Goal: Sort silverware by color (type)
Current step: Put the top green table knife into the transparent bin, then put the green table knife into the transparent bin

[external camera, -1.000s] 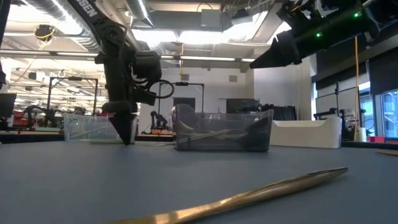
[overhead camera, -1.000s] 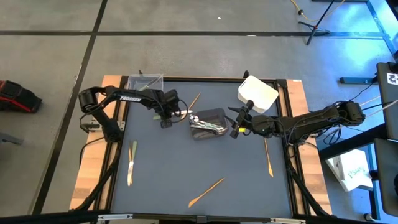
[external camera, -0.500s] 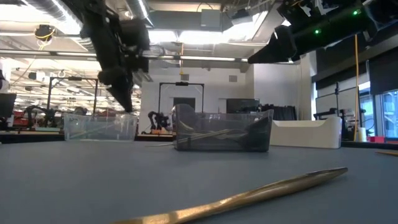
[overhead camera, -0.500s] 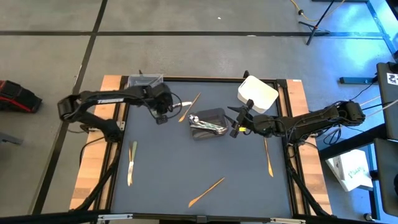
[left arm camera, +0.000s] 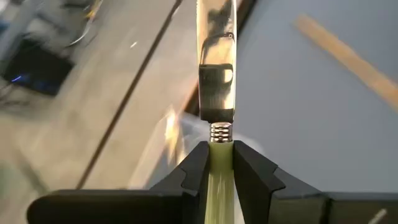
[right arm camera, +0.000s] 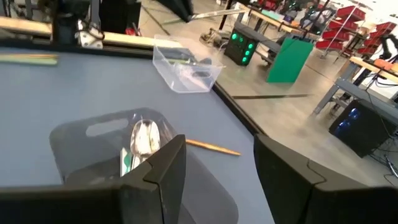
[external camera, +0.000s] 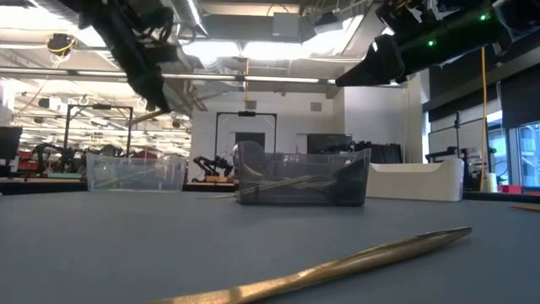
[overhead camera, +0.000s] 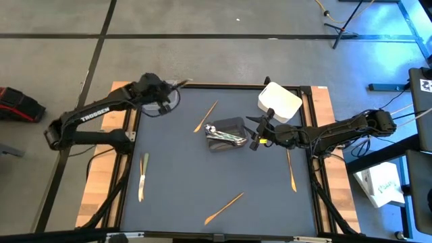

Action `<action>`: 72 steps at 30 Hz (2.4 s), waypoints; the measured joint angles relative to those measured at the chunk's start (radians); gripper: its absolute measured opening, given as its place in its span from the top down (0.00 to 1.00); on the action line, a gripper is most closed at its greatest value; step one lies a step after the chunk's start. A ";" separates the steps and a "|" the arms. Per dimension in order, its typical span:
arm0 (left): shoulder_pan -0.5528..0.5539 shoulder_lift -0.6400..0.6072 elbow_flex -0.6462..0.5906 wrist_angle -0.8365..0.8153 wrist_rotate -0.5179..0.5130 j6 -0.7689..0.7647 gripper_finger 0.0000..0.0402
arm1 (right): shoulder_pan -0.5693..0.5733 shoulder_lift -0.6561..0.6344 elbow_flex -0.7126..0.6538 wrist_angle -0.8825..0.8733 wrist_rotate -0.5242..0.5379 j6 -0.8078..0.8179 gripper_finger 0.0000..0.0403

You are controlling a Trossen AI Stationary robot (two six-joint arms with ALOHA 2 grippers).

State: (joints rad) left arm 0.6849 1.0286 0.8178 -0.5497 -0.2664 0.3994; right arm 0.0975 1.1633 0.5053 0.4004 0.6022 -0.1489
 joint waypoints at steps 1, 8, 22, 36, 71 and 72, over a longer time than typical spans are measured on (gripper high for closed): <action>0.026 0.000 -0.010 0.009 -0.011 0.019 0.86 | 0.000 0.000 0.000 0.005 0.000 -0.002 0.55; 0.150 0.055 -0.087 0.139 -0.015 0.085 0.86 | -0.009 0.000 0.000 0.023 -0.003 -0.015 0.55; 0.280 0.250 -0.143 0.195 -0.086 0.079 0.86 | -0.020 0.000 0.000 0.009 -0.035 0.006 0.55; 0.267 0.252 -0.112 0.125 -0.149 -0.014 0.69 | -0.020 0.000 0.000 0.014 -0.038 0.006 0.55; -0.711 0.155 0.007 -0.521 0.184 -1.235 0.65 | -0.020 0.000 0.000 0.110 -0.072 -0.060 0.55; -0.744 0.155 -0.001 -0.533 0.175 -1.293 0.65 | -0.019 0.000 0.000 0.119 -0.072 -0.069 0.55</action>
State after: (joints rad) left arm -0.0593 1.1835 0.8166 -1.0830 -0.0919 -0.8940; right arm 0.0780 1.1633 0.5053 0.5189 0.5300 -0.2177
